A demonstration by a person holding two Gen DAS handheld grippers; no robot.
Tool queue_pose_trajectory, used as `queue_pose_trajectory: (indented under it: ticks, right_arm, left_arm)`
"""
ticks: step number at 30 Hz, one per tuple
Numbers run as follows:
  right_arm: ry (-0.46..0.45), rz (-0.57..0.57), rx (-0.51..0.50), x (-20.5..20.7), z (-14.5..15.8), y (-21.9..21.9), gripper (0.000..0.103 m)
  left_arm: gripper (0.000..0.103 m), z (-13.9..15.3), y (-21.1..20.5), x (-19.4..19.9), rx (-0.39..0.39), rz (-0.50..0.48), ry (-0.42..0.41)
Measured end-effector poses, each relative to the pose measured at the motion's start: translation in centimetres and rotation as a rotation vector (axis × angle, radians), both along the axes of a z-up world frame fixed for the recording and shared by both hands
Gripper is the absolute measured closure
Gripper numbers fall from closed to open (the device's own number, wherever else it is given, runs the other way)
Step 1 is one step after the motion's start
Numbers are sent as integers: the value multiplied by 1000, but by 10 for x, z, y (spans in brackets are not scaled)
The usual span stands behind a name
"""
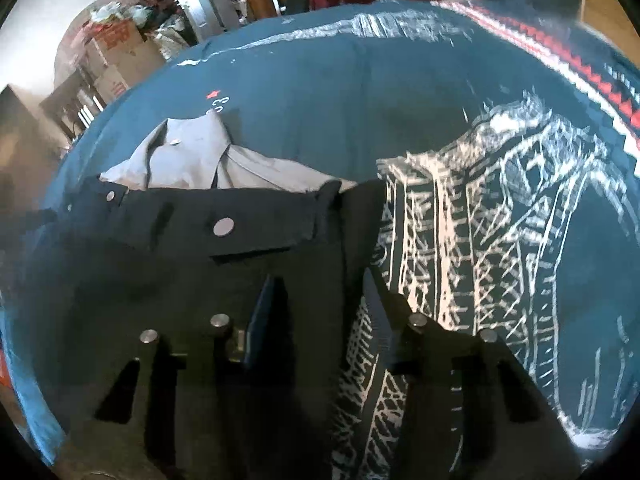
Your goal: Fold large clothes
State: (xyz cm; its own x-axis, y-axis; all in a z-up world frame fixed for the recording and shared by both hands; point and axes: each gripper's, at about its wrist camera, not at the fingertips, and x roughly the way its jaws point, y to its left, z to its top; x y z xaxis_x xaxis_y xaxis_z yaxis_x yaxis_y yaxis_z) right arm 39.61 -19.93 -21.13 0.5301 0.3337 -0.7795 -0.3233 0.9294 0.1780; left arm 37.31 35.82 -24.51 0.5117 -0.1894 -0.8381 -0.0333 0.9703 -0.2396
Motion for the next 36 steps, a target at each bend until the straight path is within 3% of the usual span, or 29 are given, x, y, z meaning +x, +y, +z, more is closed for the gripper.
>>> queue_pose_trajectory:
  ticks: [4, 7, 10, 13, 14, 17, 21, 22, 24, 28, 31, 34, 36]
  right_arm:
    - [-28, 20, -11, 10, 4, 5, 44]
    - [-22, 55, -43, 16, -2, 15, 45]
    - [-3, 74, -52, 20, -8, 20, 46]
    - [25, 51, -5, 26, -13, 13, 46]
    - [32, 40, 16, 29, -14, 9, 47]
    - [34, 12, 35, 32, -15, 5, 47]
    - [38, 29, 12, 35, -18, 10, 48]
    - [40, 35, 7, 37, -18, 12, 49]
    - [33, 52, -16, 36, -15, 19, 92]
    - [-97, 34, 62, 10, 22, 9, 96]
    - [-151, 21, 125, -1, 44, -8, 96]
    - [-146, -4, 124, 12, 43, -18, 96]
    - [-104, -37, 124, 27, 27, -24, 96]
  left_arm:
    - [39, -3, -4, -2, 29, -9, -49]
    - [41, -3, 1, -1, 1, -3, -78]
    - [55, -6, 2, 6, -31, -9, -77]
    - [64, -6, -1, 13, -10, -16, -84]
    - [75, -5, -4, 14, -1, -22, -90]
    - [87, -3, -6, 12, 18, -17, -122]
    - [88, -4, -6, 10, 19, -16, -141]
    - [89, -4, -7, 10, 27, -17, -142]
    - [96, 2, -8, 7, 47, -6, -168]
    - [99, 44, -4, -21, 23, 15, -308]
    - [99, 67, -8, -15, 18, -6, -355]
    - [99, 63, -15, 18, 46, -24, -326]
    - [97, 38, -18, 53, 65, -35, -235]
